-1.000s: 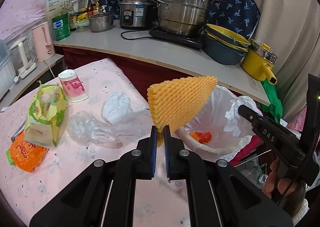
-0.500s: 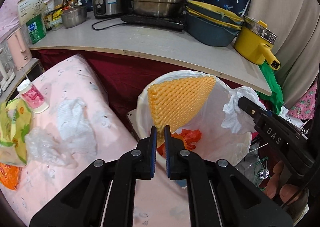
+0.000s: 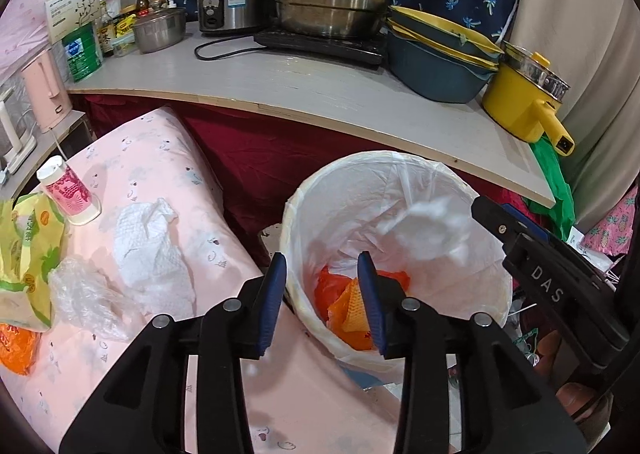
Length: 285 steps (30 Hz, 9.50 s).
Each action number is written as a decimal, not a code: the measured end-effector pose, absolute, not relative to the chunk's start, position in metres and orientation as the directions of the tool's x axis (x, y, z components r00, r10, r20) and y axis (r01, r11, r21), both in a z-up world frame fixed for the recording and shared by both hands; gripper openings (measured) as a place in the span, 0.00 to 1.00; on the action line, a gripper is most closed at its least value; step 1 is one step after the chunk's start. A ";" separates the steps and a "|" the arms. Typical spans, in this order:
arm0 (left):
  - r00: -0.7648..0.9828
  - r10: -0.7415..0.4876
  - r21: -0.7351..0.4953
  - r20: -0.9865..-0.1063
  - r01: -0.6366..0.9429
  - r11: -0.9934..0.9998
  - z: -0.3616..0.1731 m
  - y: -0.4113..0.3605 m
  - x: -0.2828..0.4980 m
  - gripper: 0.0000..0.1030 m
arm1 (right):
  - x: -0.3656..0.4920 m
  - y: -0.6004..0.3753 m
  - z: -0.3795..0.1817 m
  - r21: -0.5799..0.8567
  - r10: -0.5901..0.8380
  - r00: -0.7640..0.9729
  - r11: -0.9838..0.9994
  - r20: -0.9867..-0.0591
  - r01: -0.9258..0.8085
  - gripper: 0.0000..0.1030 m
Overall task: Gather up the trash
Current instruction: 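Open both grippers to drop the tissue and foam sleeve into the bin, then move both open grippers back over the table, then grasp the orange printed bag with the left gripper while the right grasps the clear plastic wrap, then carry the orange bag and plastic wrap over the white trash bin, then open both grippers to drop the orange bag and plastic wrap into the bin, then move both open grippers back over the table, then grasp the white tissue with the right gripper while the left grasps the yellow-green printed bag, then carry the tissue and yellow-green bag over the white trash bin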
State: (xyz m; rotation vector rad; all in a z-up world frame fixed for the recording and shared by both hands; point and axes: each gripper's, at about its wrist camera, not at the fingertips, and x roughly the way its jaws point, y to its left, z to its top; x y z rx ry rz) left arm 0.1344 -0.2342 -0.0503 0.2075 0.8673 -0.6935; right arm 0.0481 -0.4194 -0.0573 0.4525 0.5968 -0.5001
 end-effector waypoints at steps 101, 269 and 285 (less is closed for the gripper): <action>0.634 -0.246 -0.258 -0.733 0.074 0.963 -0.057 0.133 0.188 0.18 | 0.184 -0.125 -0.061 0.161 0.078 0.705 0.985 -0.705 0.052 0.30; 0.576 -0.301 -0.186 -0.760 0.251 0.950 -0.072 0.020 0.231 0.04 | 0.215 -0.202 -0.100 0.178 -0.017 0.665 0.958 -0.746 0.224 0.16; 0.655 -0.357 -0.161 -0.666 0.342 0.926 -0.004 -0.011 0.156 0.03 | 0.122 -0.215 -0.011 0.207 -0.034 0.792 0.958 -0.610 0.201 0.16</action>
